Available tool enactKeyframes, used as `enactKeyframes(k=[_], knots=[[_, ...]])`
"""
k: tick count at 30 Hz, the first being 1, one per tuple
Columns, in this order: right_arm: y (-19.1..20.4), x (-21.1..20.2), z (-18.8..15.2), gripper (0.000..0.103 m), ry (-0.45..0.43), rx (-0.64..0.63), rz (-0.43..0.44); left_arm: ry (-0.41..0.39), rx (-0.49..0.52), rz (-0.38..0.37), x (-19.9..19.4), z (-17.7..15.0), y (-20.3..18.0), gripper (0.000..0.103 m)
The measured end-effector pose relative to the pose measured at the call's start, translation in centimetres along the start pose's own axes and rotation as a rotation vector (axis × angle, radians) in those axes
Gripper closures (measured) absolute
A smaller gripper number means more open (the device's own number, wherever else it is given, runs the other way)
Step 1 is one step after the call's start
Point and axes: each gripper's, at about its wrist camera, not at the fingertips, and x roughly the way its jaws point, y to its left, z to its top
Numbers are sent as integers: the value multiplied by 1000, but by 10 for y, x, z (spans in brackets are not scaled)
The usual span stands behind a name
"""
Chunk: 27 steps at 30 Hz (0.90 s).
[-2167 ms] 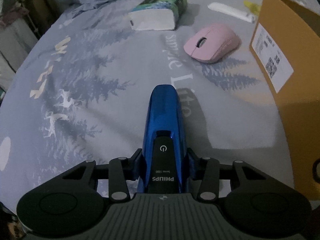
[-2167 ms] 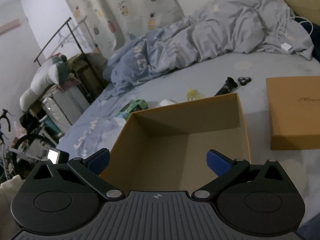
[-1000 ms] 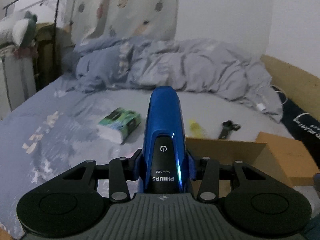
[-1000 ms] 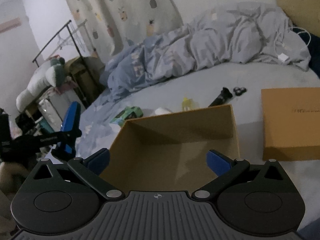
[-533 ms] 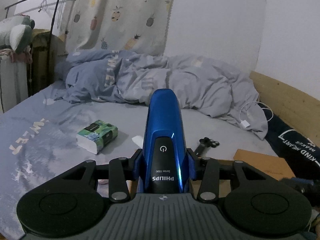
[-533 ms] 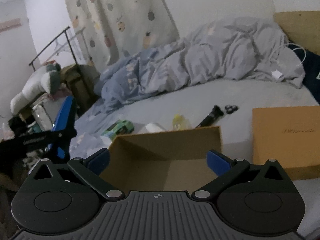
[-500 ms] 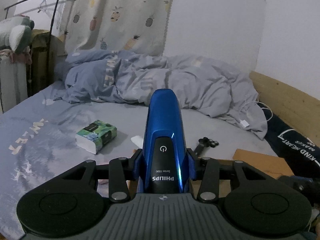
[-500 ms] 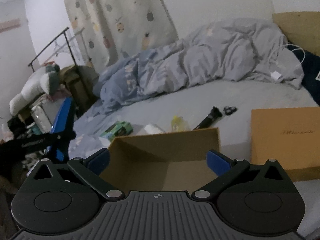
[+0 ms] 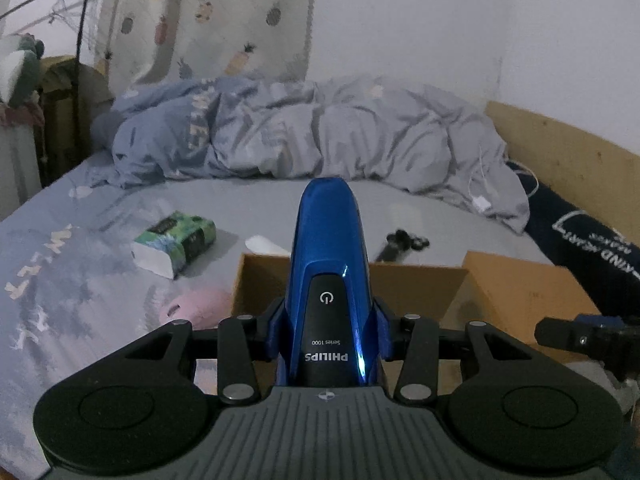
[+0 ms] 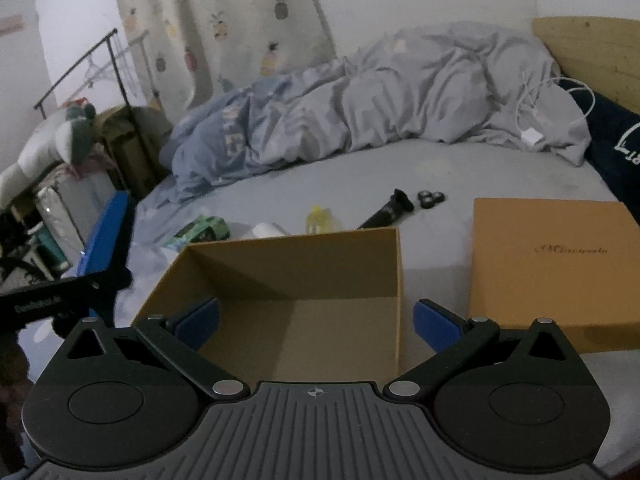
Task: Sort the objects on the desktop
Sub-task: 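Carry the blue shaver with the left tool over the brown box, then lower the shaver into the brown box and open the left tool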
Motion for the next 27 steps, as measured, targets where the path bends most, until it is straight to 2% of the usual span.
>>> enactKeyframes(k=[17,27], knots=[[-17,15,-2,0,42,-3,-34,169,-21,-9,40,-26,3,59],[-23,20,-1,0,59,1,-41,297,-29,34,67,-34,8,59]])
